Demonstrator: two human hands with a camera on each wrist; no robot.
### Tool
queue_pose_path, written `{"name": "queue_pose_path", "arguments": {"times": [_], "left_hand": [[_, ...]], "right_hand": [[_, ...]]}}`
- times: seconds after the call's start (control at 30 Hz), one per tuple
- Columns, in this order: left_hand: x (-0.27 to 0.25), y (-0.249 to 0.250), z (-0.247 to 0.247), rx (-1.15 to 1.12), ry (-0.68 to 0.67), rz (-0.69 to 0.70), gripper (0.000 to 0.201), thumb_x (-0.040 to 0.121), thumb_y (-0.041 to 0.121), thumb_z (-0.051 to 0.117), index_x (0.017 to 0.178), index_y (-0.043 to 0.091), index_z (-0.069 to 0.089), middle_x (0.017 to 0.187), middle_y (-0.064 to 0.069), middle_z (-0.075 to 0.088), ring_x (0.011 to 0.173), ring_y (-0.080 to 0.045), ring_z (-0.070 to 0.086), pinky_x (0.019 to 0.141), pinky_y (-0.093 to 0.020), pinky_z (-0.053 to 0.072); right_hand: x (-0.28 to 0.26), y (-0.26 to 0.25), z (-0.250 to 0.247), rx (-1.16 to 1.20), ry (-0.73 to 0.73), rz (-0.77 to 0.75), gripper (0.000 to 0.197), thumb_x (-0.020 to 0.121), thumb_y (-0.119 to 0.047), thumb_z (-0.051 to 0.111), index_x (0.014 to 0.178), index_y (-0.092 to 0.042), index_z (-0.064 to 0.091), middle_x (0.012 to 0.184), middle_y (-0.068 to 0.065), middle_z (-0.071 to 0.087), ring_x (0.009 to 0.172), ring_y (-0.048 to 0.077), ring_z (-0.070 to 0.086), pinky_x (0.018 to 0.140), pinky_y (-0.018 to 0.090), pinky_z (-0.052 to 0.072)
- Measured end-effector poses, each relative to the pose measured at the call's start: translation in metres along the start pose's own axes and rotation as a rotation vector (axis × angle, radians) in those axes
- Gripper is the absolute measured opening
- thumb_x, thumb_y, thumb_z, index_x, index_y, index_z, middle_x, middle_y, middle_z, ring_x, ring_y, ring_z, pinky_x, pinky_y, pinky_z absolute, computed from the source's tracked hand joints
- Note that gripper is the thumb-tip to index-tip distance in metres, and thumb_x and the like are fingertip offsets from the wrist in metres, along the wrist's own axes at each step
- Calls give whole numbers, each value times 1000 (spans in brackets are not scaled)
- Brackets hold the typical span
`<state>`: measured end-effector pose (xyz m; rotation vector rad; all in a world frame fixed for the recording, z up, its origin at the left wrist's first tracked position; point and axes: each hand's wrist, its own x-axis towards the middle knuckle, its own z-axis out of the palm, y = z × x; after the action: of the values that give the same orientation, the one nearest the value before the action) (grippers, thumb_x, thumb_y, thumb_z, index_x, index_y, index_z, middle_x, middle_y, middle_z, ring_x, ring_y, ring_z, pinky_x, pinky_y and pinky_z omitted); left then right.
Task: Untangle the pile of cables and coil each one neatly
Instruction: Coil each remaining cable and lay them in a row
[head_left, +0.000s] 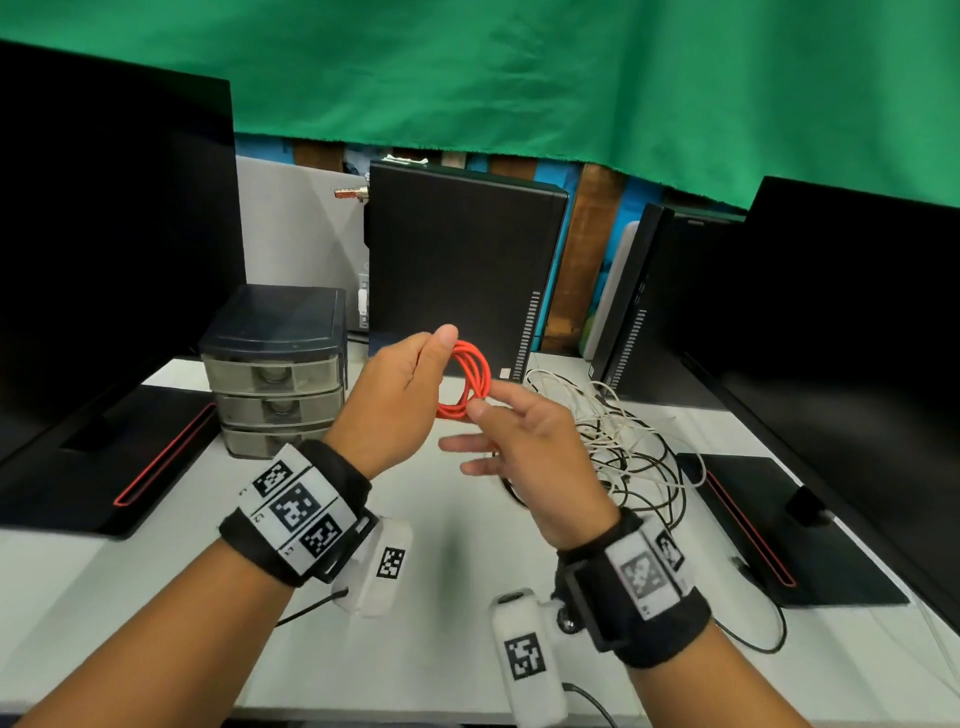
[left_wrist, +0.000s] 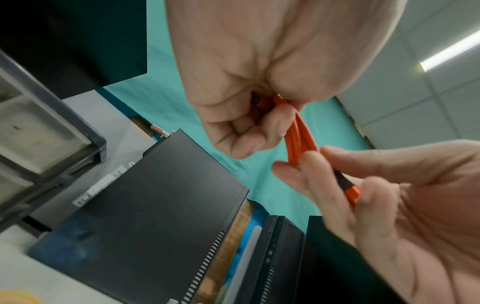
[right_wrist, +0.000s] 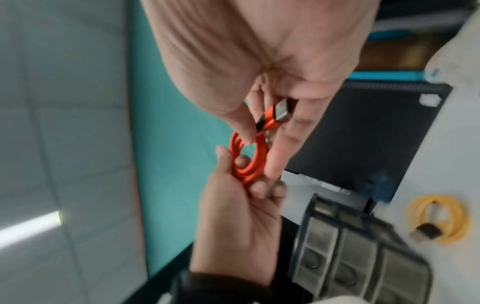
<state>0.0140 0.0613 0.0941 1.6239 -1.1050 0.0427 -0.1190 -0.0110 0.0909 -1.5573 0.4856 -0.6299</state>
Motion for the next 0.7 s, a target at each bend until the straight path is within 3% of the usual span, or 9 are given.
{"name": "queue_pose_path", "arguments": {"times": [0.07, 0.13, 0.2, 0.3, 0.43, 0.53, 0.63, 0.7], "left_hand": [[0, -2, 0, 58, -33, 17, 41, 108, 37, 30, 70, 31, 45, 62, 10, 44, 57, 1, 50, 54, -11, 36], [1, -11, -1, 199, -108, -5, 45, 108, 39, 28, 68, 27, 44, 63, 6, 45, 58, -7, 49, 57, -19, 35], [3, -29, -3, 342, -233, -94, 52, 107, 46, 27, 68, 20, 50, 65, -1, 52, 64, -17, 55, 62, -32, 42], [5, -51, -8, 492, -345, -237, 60, 104, 54, 28, 73, 13, 59, 71, -5, 60, 71, -23, 60, 71, -37, 50], [10, -60, -19, 460, -332, -336, 47, 104, 53, 33, 74, 22, 51, 74, 0, 59, 78, -23, 58, 75, -35, 45], [12, -59, -22, 375, -340, -363, 38, 101, 55, 41, 84, 26, 57, 79, 4, 63, 82, -21, 63, 83, -38, 52], [11, -58, -18, 349, -358, -369, 36, 99, 57, 44, 90, 26, 60, 85, 6, 63, 85, -18, 64, 85, -39, 55], [10, -59, -15, 346, -374, -383, 36, 98, 59, 45, 93, 27, 62, 89, 7, 65, 89, -17, 65, 88, -41, 55]], "right_hand": [[4, 0, -4, 114, 55, 12, 23, 98, -13, 61, 120, -22, 63, 95, 7, 78, 79, 20, 75, 63, 25, 57], [11, 7, -5, 106, 118, 2, 17, 97, -11, 63, 112, -20, 64, 89, 11, 78, 73, 21, 74, 59, 24, 54], [18, 22, -4, 83, 125, 29, 13, 96, -10, 65, 108, -15, 64, 86, 15, 77, 67, 22, 72, 55, 25, 52], [32, 53, -2, 55, 120, 146, 9, 95, -8, 65, 101, -15, 63, 78, 14, 75, 59, 22, 70, 52, 26, 51], [62, 101, -2, 25, 201, 339, 15, 94, -1, 60, 87, -14, 58, 67, 15, 68, 47, 20, 63, 43, 23, 48], [91, 124, -1, -66, 345, 444, 19, 94, 1, 57, 79, -12, 55, 75, 18, 66, 47, 24, 62, 40, 26, 47], [112, 128, 6, -95, 369, 520, 2, 95, -3, 61, 94, -4, 61, 96, 22, 66, 59, 28, 64, 37, 30, 49], [118, 130, 9, -143, 292, 511, 18, 98, -12, 60, 112, 0, 62, 100, 22, 69, 62, 27, 67, 42, 31, 54]]}}
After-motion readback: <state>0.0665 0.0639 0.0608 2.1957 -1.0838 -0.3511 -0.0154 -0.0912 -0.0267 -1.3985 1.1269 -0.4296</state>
